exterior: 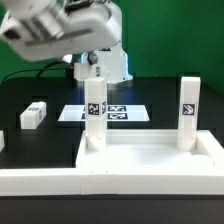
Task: Assemble desk
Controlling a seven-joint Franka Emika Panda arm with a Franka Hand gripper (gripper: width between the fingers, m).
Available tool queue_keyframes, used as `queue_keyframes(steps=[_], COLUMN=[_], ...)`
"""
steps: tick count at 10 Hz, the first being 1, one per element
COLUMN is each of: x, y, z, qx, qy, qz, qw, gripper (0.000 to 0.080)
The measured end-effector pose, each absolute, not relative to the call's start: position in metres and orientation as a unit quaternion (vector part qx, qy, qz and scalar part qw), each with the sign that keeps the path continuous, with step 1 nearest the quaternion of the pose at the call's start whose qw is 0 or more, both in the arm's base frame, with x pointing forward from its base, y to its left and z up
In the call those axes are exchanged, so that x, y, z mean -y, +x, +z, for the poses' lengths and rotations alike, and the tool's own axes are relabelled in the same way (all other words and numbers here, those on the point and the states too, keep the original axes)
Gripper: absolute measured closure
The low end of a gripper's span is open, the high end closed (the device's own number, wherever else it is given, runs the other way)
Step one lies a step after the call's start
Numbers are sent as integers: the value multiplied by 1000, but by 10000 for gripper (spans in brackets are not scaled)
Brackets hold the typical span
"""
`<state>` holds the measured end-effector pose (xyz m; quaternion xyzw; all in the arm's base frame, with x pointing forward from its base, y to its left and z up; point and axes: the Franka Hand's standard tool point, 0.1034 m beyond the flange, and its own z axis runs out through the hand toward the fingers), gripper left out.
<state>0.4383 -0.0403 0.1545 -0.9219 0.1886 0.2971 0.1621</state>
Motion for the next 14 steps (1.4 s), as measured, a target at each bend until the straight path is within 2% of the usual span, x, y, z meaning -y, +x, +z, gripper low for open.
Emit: queue_keyframes(steps=[2, 4, 5, 6, 7, 8, 9, 10, 13, 14], x=[23, 26, 23, 15, 5, -2, -7, -6, -9, -13], y=[468, 466, 471, 482, 502, 518, 527, 526, 532, 540], z=[167, 163, 162, 161, 169, 185, 193, 196, 192, 196], qx=[-200, -208, -211, -206, -214, -215, -209, -199, -214, -224], qy=[-942, -956, -962, -967, -969, -971, -974, -977, -970, -963], qz=[225, 156, 122, 112, 80, 44, 18, 7, -94, -135], qw=[149, 138, 126, 104, 98, 93, 86, 76, 69, 61], gripper=[512, 512, 512, 512, 512, 512, 512, 512, 512, 512])
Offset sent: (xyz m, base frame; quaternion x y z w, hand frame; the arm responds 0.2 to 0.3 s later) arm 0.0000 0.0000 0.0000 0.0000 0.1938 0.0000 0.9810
